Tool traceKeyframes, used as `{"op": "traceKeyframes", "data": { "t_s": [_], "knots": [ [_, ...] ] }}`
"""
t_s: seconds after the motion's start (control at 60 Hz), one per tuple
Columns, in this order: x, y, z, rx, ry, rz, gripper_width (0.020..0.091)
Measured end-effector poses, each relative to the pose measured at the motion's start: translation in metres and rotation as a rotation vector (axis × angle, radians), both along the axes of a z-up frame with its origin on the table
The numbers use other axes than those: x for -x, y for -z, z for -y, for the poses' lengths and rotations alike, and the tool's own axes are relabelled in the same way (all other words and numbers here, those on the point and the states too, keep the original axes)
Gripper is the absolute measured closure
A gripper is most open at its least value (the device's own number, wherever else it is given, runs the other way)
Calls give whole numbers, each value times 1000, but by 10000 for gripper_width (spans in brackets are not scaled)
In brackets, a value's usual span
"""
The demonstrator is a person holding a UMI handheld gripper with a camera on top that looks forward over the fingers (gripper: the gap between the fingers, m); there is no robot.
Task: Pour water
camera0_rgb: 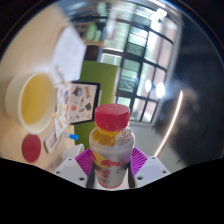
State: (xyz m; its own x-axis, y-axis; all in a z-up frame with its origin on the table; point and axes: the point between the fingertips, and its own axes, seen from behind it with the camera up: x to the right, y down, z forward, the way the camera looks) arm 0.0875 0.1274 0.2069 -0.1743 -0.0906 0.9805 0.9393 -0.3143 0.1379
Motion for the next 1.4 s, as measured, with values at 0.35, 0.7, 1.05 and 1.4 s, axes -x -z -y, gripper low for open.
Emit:
{"op": "traceKeyframes", "data": {
  "t_s": [0.35, 0.7, 1.05, 1.4],
  "knots": [
    [-16, 91, -19, 49, -109, -1732, 640],
    [-20, 152, -19, 97, -172, -1767, 634],
    [-21, 156, 4, 160, -143, -1745, 269],
    [-16, 92, 170, 78, -229, -1724, 287]
  ]
}}
